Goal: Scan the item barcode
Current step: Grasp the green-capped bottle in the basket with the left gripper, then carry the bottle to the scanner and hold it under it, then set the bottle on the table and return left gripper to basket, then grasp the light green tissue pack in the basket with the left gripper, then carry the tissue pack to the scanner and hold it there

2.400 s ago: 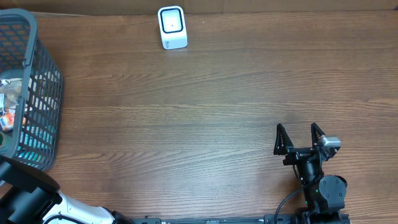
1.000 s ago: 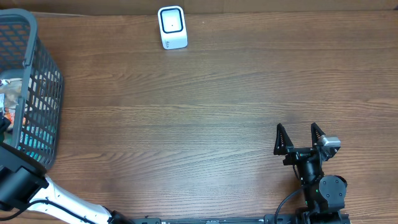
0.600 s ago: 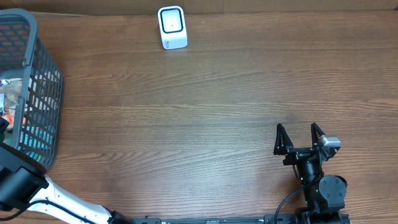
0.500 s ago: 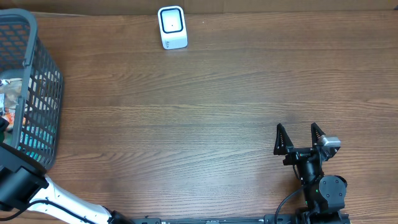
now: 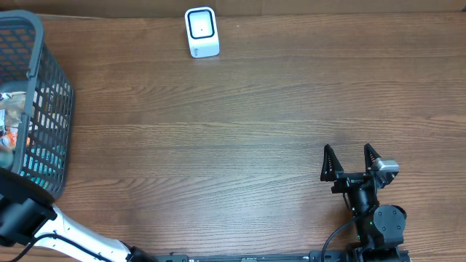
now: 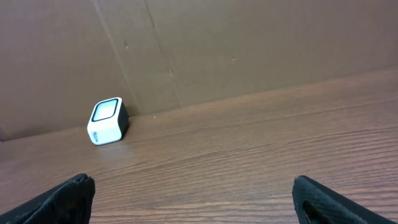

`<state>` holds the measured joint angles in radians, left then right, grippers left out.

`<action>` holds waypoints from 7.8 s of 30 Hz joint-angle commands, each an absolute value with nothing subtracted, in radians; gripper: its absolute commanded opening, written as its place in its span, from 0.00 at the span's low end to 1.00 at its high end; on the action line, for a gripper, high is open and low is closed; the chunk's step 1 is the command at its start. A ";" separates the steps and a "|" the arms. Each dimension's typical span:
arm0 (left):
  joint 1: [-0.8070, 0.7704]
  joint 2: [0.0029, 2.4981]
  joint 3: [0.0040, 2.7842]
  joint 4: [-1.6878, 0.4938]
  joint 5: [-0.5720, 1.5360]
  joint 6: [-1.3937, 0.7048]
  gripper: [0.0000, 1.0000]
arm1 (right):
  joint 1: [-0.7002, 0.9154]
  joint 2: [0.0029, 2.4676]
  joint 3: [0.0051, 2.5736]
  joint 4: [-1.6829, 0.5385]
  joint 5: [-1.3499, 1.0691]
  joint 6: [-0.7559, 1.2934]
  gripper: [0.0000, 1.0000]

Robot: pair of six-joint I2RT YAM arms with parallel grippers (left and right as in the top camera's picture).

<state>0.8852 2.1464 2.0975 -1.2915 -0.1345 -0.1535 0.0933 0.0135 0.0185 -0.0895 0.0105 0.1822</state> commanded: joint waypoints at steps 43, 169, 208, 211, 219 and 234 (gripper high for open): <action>-0.051 1.922 2.693 -1.689 0.220 -0.210 0.42 | 0.097 0.003 0.008 -0.084 0.013 0.174 1.00; 0.844 1.877 1.621 -1.184 0.023 -0.348 0.91 | 0.097 0.003 0.008 -0.084 0.013 0.174 1.00; 0.809 2.143 1.610 -1.052 0.026 -0.370 0.35 | 0.097 0.003 0.008 -0.084 0.013 0.174 1.00; 0.809 2.143 1.689 -1.129 0.027 -0.371 0.33 | 0.097 0.003 0.008 -0.084 0.013 0.174 1.00; 0.808 2.128 2.008 -1.367 0.081 -0.366 0.33 | 0.097 0.003 0.008 -0.084 0.013 0.174 1.00; 0.646 1.902 2.571 -1.575 0.211 -0.357 0.34 | 0.097 0.003 0.008 -0.084 0.013 0.174 1.00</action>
